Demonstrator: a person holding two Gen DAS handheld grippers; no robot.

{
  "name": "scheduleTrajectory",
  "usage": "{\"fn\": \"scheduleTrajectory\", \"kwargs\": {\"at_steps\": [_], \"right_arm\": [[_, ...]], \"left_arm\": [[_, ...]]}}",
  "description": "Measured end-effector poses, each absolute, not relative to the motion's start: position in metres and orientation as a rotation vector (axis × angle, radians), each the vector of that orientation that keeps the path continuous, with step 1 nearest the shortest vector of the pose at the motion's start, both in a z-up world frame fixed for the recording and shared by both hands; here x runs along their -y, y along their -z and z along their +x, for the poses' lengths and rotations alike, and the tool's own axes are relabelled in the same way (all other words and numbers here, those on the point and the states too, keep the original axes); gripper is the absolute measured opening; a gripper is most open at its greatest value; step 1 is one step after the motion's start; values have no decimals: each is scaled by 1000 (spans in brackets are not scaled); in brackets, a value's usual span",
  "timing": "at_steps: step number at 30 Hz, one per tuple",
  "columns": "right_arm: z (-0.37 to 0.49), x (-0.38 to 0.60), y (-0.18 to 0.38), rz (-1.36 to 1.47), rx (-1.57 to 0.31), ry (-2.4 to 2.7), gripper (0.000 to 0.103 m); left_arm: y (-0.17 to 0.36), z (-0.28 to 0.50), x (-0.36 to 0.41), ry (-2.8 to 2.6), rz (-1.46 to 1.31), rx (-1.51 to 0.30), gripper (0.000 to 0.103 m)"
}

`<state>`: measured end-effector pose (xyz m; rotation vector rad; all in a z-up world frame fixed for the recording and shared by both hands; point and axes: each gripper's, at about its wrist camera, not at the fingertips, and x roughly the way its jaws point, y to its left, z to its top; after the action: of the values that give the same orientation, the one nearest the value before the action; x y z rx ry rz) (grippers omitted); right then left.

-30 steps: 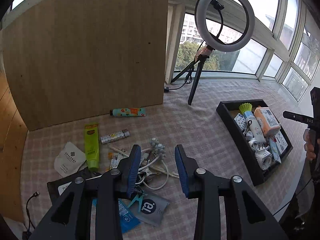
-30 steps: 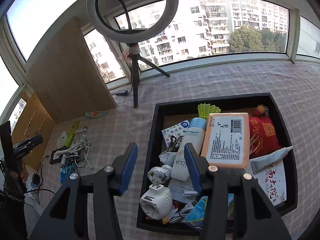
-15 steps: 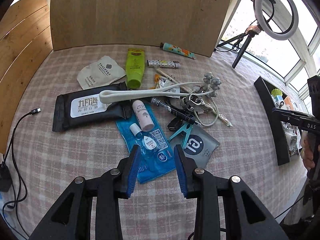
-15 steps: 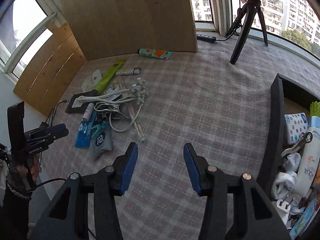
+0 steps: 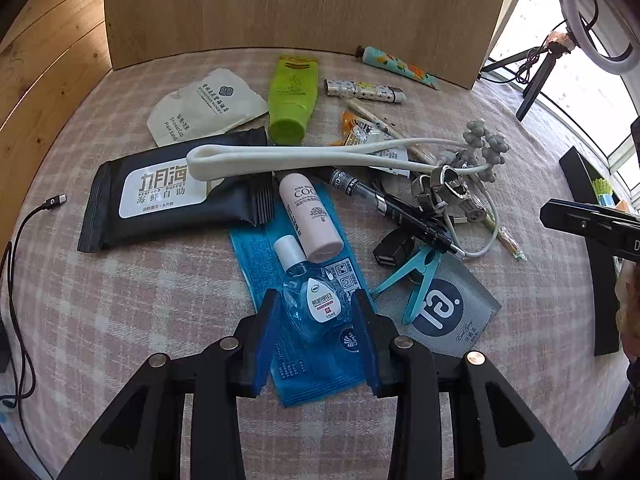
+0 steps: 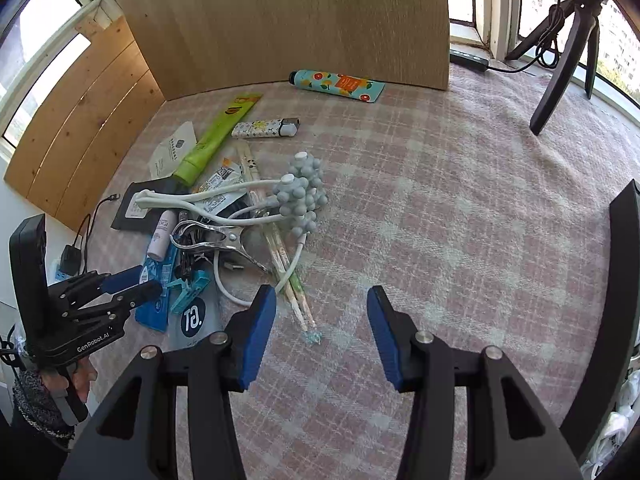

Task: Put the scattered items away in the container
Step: 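Grasp white cable plug with right gripper while left grasps blue eye-drop bottle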

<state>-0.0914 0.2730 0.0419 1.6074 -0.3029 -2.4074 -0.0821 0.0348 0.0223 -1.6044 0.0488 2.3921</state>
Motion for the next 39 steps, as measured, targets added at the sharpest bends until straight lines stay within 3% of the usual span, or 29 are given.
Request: {"fn": "scheduleTrajectory", "kwargs": {"at_steps": [7, 11, 12, 18, 26, 32, 35, 36, 39], "right_arm": [[-108, -262, -40, 1589, 453, 2339, 47], [-116, -253, -41, 1600, 421, 2294, 30], [-117, -253, -43, 1599, 438, 2284, 30], [-124, -237, -55, 1587, 96, 2301, 30], [-136, -257, -22, 1715, 225, 2306, 29], [-140, -246, -15, 1722, 157, 2322, 24], [-133, -235, -16, 1704, 27, 2349, 18], [-131, -234, -16, 1705, 16, 2338, 7], [-125, -240, -16, 1714, 50, 2301, 7]], "left_arm": [[-19, -83, -26, -2403, -1600, -4, 31], [-18, -83, -27, -2400, -1589, -12, 30], [-18, -83, -27, -2398, -1586, -7, 30], [-18, -83, -28, -2387, -1584, 2, 30], [-18, -81, -23, -2390, -1575, 49, 30], [-19, -82, -21, -2380, -1578, 67, 30], [-20, -82, -22, -2379, -1575, 59, 30], [-20, -82, -22, -2379, -1574, 60, 30], [-21, -83, -21, -2375, -1571, 57, 30]]}}
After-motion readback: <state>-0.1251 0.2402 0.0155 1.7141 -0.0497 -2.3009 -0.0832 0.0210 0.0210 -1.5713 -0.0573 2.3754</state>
